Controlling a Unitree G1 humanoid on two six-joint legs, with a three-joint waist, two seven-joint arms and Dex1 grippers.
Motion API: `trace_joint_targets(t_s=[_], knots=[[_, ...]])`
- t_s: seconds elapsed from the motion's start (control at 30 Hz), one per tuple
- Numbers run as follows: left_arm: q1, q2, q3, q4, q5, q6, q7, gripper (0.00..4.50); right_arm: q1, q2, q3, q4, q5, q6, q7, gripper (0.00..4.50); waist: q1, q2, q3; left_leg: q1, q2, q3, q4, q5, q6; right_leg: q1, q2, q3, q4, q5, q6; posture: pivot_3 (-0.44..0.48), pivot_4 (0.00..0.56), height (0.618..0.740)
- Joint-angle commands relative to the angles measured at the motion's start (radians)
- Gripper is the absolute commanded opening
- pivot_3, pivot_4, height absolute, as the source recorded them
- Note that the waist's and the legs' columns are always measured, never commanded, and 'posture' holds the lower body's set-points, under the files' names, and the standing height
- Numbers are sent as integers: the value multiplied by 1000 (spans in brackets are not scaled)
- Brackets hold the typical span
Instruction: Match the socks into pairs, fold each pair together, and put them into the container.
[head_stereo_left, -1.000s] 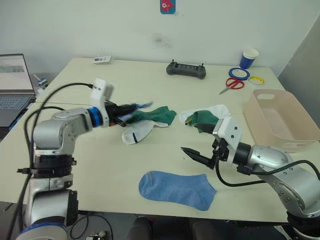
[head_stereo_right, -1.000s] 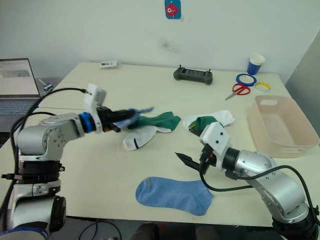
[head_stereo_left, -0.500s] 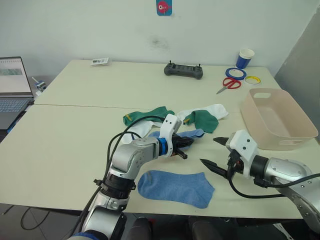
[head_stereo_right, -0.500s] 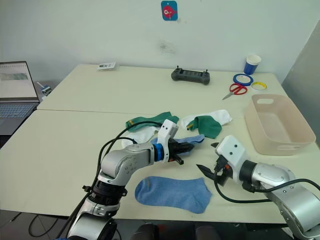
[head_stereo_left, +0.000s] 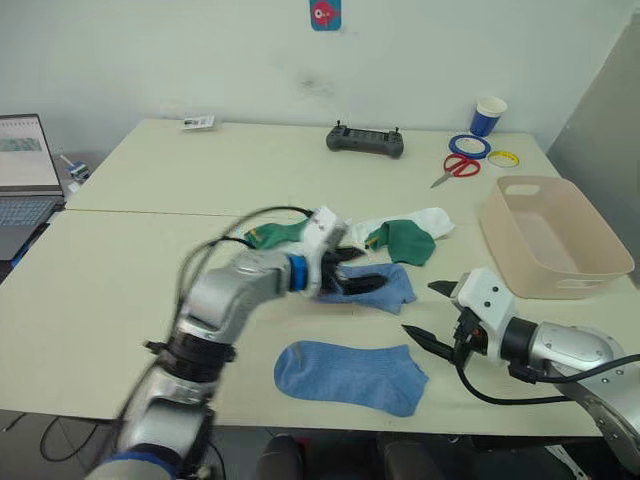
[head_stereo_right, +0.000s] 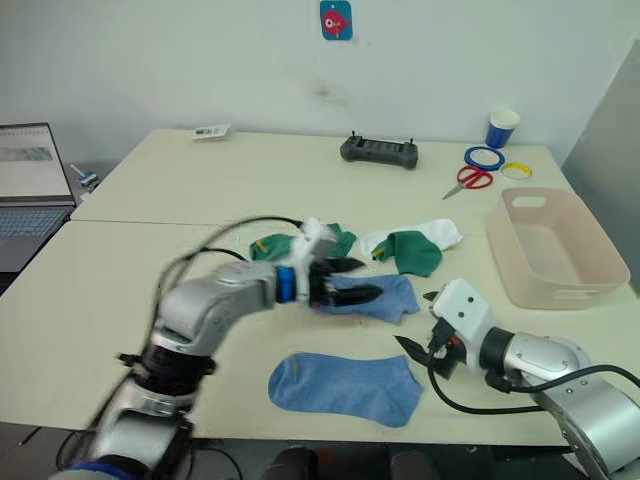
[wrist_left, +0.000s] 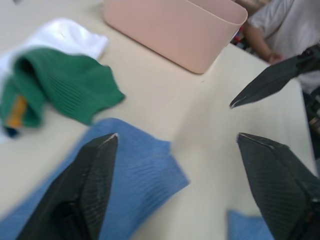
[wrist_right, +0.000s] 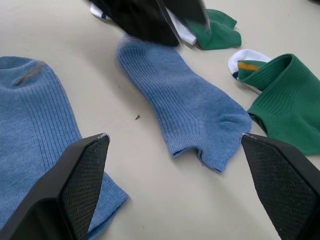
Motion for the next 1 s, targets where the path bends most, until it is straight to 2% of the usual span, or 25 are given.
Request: trace_joint_targets(t_s=[0.03,0.07,0.13,0.2,0.27,0.4,0.57,0.67,0.8,1.0], knots=[[-15,125,-49,133,165,-440,-198,4461,-19,12,1,-31,0,-25,1,4500,6,0,0,0,0,0,0,0,0,0,0,0,-1,0,0,0,150,740],[-20,176,-76,208,234,-606,-254,4461,-22,14,5,-31,0,-26,4,4500,10,0,0,-1,0,1,0,0,0,0,-1,0,-1,0,0,0,150,740],[-32,215,-102,319,306,-808,-307,4461,-25,16,9,-31,-2,-27,6,4500,14,0,0,-2,-1,2,0,0,0,-1,-2,1,-3,0,0,0,150,740],[-54,218,-127,429,366,-976,-323,4461,-32,17,10,-30,-2,-26,6,4500,17,0,0,-3,-1,3,0,0,0,-1,-2,2,-4,0,0,0,150,740],[-83,192,-146,530,435,-1122,-285,4461,-37,18,11,-29,1,-24,5,4500,25,0,0,-4,-1,3,0,0,0,-1,-3,1,-4,0,0,0,150,740],[-119,132,-165,671,516,-1280,-228,4461,-36,22,13,-38,4,-18,2,4500,28,-1,0,-5,-2,3,1,0,0,-1,-3,1,-4,0,0,0,150,740],[-150,67,-198,785,585,-1314,-212,4461,-38,23,11,-47,6,-7,-1,4500,15,-1,0,-4,-1,2,0,0,0,-1,-2,0,-2,0,0,0,150,740],[-160,60,-217,824,624,-1339,-215,3887,-38,23,8,-51,6,-3,-3,4500,13,0,0,-3,-1,2,0,0,0,-1,-2,0,-2,0,0,0,150,740],[-149,50,-221,829,629,-1321,-229,2707,-33,19,9,-45,-11,-16,-4,4500,13,0,0,-2,-1,2,1,0,1,0,-2,0,-1,0,0,0,150,740],[-137,49,-214,805,611,-1313,-251,810,-65,-108,213,118,-322,-318,62,4500,12,0,0,-2,-1,2,2,0,1,0,-2,1,-1,0,1,0,150,740]])
